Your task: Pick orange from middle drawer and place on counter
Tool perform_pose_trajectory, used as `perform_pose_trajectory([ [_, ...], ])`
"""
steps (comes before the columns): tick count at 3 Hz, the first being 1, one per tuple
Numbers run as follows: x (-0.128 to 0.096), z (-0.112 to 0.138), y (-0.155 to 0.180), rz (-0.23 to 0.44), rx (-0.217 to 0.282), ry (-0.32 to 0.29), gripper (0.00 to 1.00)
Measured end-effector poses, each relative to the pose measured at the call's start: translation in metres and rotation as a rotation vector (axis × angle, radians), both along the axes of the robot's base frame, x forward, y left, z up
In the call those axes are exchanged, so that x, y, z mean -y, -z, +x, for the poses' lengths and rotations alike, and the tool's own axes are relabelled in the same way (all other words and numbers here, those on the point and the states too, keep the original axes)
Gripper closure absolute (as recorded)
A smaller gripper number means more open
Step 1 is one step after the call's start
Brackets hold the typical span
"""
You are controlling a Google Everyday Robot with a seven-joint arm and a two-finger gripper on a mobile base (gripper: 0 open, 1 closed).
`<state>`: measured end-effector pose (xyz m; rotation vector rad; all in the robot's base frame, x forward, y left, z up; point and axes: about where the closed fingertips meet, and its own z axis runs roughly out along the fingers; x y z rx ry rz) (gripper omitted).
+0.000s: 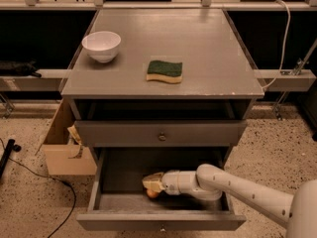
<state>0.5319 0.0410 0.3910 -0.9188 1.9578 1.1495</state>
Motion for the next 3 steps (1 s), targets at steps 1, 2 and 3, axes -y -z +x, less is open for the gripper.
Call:
perform_pose_trajectory([
  [1, -0.0001, 0.0000, 0.0000, 0.000, 0.000, 0.000, 0.83],
  [2, -0.0001, 0.0000, 0.0000, 0.000, 0.000, 0.000, 0.62],
  [3, -0.0001, 0.0000, 0.0000, 0.000, 0.000, 0.000, 0.39],
])
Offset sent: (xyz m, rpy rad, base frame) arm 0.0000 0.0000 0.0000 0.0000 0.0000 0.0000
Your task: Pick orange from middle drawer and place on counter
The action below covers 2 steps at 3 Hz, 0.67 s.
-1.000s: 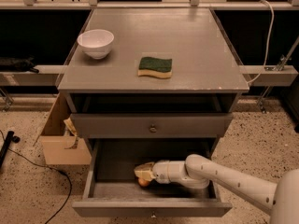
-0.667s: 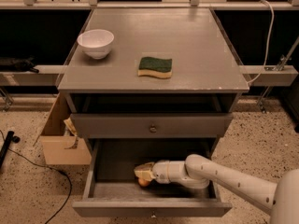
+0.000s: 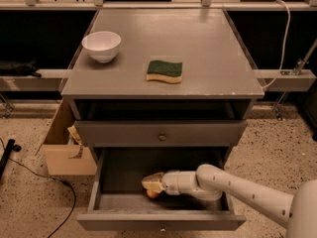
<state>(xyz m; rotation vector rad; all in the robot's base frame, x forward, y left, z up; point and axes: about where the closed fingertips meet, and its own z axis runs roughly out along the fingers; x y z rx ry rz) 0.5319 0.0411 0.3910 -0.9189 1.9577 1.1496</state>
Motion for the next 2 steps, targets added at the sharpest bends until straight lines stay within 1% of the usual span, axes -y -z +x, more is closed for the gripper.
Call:
perform_pose_trajectory([
  [1, 0.0000, 0.0000, 0.0000, 0.000, 0.000, 0.000, 0.15],
  [2, -0.0001, 0.0000, 0.0000, 0.000, 0.000, 0.000, 0.00],
])
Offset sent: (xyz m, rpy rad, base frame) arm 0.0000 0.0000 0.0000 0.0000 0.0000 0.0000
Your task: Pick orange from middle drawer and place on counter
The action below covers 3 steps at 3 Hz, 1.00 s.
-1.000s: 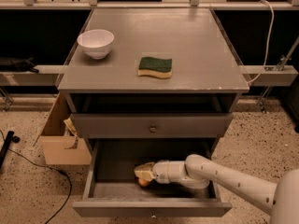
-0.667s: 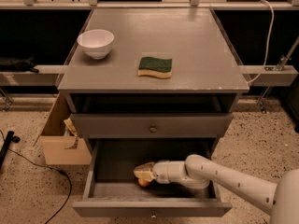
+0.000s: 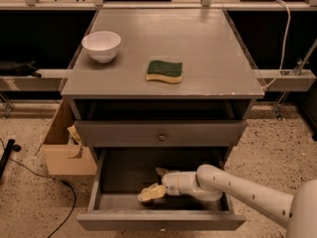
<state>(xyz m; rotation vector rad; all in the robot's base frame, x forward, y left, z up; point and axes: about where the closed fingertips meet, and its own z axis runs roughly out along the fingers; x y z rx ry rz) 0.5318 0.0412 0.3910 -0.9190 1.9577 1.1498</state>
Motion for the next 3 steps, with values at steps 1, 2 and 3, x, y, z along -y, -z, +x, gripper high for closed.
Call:
perform_pose_trajectory([
  [1, -0.001, -0.001, 0.003, -0.002, -0.003, 0.004, 0.00],
  [2, -0.001, -0.005, 0.010, -0.005, -0.007, 0.014, 0.00],
  [3, 0.000, -0.016, 0.023, -0.008, -0.012, 0.046, 0.00],
])
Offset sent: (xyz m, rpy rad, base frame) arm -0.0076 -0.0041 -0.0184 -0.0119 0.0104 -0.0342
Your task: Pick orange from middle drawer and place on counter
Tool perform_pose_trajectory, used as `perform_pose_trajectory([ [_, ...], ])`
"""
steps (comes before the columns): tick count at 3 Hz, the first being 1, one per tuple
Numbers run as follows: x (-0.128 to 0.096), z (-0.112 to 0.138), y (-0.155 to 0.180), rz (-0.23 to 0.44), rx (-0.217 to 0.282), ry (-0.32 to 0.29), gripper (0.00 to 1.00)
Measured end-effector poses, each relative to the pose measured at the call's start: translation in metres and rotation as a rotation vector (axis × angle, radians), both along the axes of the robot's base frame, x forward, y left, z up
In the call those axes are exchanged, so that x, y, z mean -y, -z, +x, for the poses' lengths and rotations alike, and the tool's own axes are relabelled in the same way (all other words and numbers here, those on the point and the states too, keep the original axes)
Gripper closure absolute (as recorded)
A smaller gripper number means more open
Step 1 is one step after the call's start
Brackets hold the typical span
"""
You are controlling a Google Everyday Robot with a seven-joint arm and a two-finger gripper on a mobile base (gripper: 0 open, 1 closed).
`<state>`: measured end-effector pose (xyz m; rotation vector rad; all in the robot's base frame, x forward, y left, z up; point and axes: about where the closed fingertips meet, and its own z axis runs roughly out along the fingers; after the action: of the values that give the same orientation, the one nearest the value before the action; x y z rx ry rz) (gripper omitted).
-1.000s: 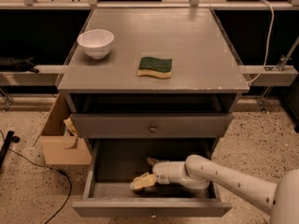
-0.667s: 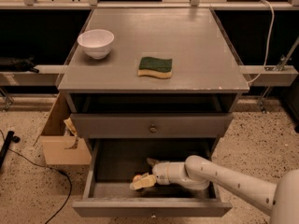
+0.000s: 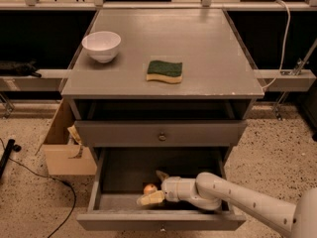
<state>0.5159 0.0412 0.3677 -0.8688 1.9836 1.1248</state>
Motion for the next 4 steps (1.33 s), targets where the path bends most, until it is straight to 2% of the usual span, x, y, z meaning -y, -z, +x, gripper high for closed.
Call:
perform_pose_trajectory([
  [2, -0.0001, 0.0000, 0.0000, 0.000, 0.000, 0.000, 0.05],
  [3, -0.0001, 0.0000, 0.0000, 0.000, 0.000, 0.000, 0.22],
  [4, -0.0001, 0.0000, 0.0000, 0.000, 0.000, 0.000, 0.43],
])
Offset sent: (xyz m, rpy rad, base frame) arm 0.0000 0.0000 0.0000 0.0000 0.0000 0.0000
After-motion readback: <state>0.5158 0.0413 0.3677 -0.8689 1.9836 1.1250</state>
